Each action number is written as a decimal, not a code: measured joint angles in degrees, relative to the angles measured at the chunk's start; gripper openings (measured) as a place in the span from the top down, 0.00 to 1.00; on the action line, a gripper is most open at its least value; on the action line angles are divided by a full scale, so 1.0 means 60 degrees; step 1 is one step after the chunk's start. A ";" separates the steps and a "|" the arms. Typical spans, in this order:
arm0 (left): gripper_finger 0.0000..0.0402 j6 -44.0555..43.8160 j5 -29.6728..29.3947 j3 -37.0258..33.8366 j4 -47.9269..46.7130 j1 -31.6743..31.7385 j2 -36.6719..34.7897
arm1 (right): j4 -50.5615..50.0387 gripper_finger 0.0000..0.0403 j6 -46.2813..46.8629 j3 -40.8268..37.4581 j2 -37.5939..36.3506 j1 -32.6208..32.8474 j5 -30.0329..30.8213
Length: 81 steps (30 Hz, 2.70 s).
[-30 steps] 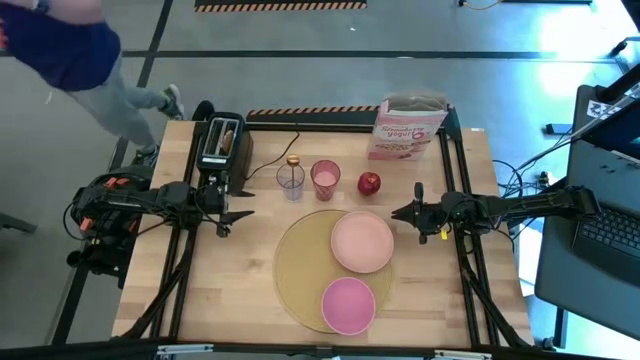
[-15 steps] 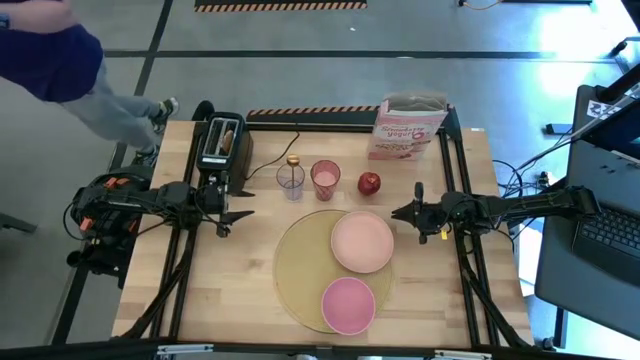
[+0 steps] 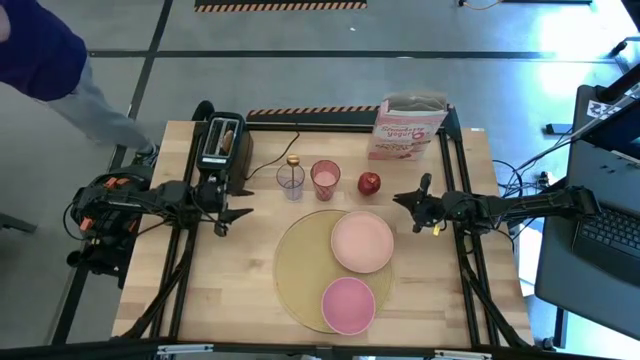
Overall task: Arrange a breakfast setting
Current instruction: Pour the cereal from the pink cereal box into the pink bowl
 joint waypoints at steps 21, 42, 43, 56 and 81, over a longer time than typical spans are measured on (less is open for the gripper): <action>0.46 -0.0121 -0.0171 0.0000 0.0252 0.0000 0.0000 | 0.0042 0.94 0.0005 -0.0004 -0.0002 0.0000 -0.3055; 0.46 -0.0351 0.0420 -0.0003 0.2843 0.0004 -0.0004 | 0.3098 0.94 0.2343 -0.0004 0.0002 0.0000 -0.3816; 0.46 -0.0350 0.0623 -0.0003 0.2940 0.0001 -0.0004 | 0.3621 0.94 0.2871 -0.0004 0.0002 0.0000 -0.3813; 0.46 0.0899 0.1048 0.0996 0.2851 0.0004 0.0592 | 0.6954 0.94 0.2316 0.0910 0.0192 0.0004 -0.4068; 0.46 0.2458 0.2431 0.6653 0.1210 0.2330 0.9152 | 0.3898 0.94 -0.6737 0.9314 0.6508 -0.0015 0.1436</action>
